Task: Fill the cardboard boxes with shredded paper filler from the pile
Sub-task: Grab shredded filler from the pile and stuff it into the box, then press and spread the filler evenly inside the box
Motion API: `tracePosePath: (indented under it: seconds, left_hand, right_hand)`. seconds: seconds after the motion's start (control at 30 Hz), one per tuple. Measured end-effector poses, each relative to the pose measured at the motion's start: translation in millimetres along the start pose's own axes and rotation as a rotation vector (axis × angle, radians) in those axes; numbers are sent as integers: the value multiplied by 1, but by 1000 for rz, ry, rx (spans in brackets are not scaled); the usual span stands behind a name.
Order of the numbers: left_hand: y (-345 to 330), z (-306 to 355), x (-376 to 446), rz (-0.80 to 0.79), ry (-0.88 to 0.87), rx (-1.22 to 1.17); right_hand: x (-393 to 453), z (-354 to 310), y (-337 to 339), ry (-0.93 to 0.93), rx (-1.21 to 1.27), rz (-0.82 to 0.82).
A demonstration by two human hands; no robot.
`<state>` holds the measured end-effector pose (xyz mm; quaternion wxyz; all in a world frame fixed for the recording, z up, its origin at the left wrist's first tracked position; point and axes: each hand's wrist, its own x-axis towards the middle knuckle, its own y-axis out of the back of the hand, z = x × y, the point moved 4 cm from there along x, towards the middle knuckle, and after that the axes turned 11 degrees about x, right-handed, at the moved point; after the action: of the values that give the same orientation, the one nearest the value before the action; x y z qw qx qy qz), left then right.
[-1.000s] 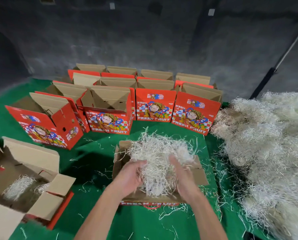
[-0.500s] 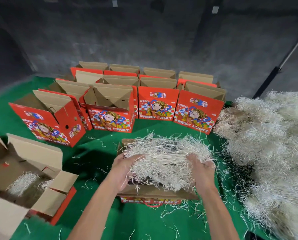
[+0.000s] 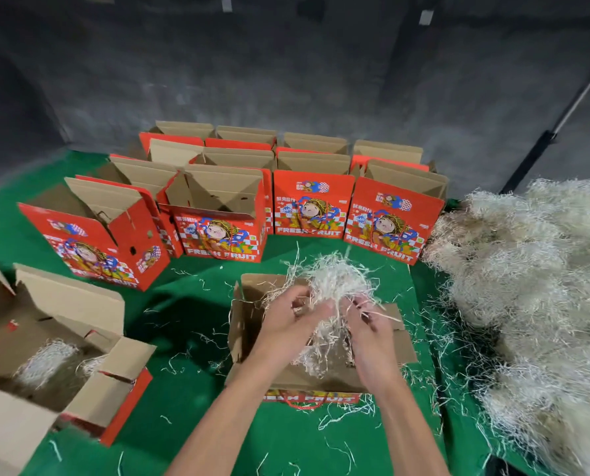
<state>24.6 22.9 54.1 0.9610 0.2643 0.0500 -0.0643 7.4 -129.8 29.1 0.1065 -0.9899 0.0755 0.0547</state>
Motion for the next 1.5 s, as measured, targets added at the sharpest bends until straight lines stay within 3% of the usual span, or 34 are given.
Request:
tracePosePath:
  seconds: [0.17, 0.33, 0.4, 0.57, 0.7, 0.93, 1.1, 1.2, 1.37, 1.5]
  left_hand:
    - [10, -12, 6, 25, -18, -54]
    - [63, -38, 16, 254, 171, -452]
    - [78, -45, 18, 290, 152, -381]
    - [54, -39, 18, 141, 96, -149]
    - [36, -47, 16, 92, 68, 113]
    - [25, -64, 29, 176, 99, 102]
    - [14, -68, 47, 104, 148, 161]
    - [8, -64, 53, 67, 192, 27]
    - [-18, -58, 67, -8, 453, -170]
    - [-22, -54, 74, -28, 321, -115]
  right_hand:
    - [3, -12, -4, 121, -81, 60]
    - [13, -28, 53, 215, 8, 260]
    - [16, -32, 67, 204, 29, 307]
    - [22, -13, 36, 67, -162, 74]
    - [26, -1, 35, 188, -393, 219]
    - [34, 12, 36, 131, -371, 357]
    - [43, 17, 30, 114, -449, 278]
    - [50, 16, 21, 110, -402, 178]
    - [64, 24, -14, 10, -369, -21]
    - [67, 23, -23, -22, -231, -57]
